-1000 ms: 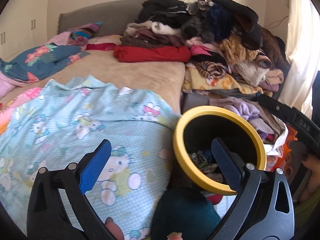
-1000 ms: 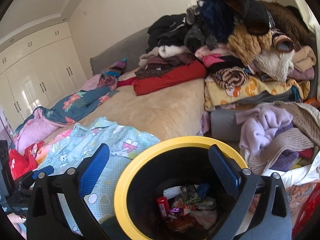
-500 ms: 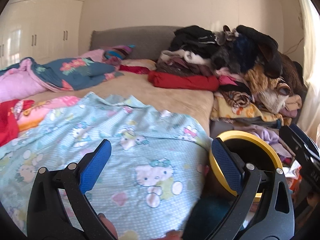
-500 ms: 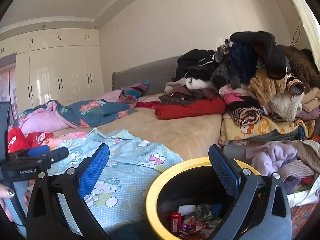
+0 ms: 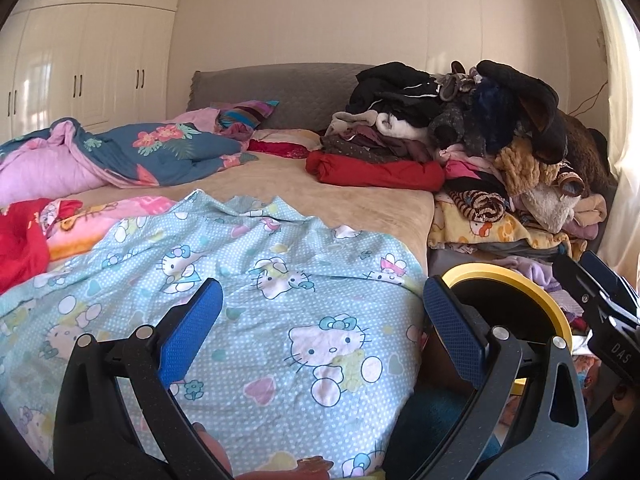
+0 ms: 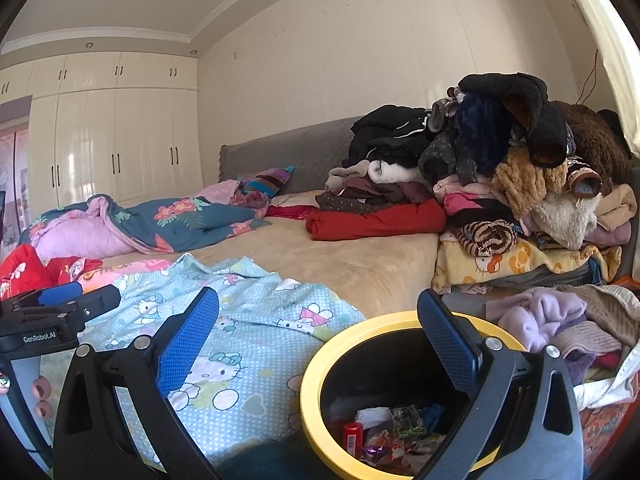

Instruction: Collect trash

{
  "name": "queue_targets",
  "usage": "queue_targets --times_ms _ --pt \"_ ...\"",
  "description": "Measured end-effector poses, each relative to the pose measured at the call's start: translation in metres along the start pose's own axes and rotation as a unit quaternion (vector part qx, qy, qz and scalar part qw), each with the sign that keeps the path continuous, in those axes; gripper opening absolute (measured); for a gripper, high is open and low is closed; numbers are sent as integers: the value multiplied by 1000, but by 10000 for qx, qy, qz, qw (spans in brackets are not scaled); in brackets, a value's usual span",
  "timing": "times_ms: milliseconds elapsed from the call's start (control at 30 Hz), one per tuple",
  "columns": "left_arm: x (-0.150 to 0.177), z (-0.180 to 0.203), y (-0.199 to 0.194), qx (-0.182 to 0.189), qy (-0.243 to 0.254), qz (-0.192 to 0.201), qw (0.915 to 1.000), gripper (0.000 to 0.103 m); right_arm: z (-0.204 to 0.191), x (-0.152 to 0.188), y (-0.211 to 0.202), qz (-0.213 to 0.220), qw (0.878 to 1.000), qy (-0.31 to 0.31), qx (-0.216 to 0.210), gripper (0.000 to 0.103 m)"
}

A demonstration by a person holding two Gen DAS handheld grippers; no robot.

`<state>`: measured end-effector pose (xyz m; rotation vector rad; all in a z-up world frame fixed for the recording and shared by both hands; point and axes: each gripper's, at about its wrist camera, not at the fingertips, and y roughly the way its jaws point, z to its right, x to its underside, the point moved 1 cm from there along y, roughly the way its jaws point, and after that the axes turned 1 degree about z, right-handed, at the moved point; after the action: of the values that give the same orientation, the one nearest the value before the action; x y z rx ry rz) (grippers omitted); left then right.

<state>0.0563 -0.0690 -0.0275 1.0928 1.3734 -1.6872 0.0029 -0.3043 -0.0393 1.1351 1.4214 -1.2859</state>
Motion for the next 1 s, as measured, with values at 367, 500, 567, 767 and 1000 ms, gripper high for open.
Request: queue_targets --times_ms 367,500,567,767,1000 --pt "0 -3 0 -8 -47 3 10000 92 -2 3 1 -40 10000 3 -1 97" --pt "0 -3 -1 -2 -45 10 10000 92 -1 3 0 -27 10000 12 9 97" --pt "0 -3 0 -12 -22 33 10000 92 -1 3 0 -4 10000 16 21 97" --pt "-1 -4 0 -3 -44 30 10000 92 1 3 0 8 10000 17 35 97" --pt "-1 -4 -1 -12 -39 34 10000 92 2 4 -1 13 10000 22 40 97"
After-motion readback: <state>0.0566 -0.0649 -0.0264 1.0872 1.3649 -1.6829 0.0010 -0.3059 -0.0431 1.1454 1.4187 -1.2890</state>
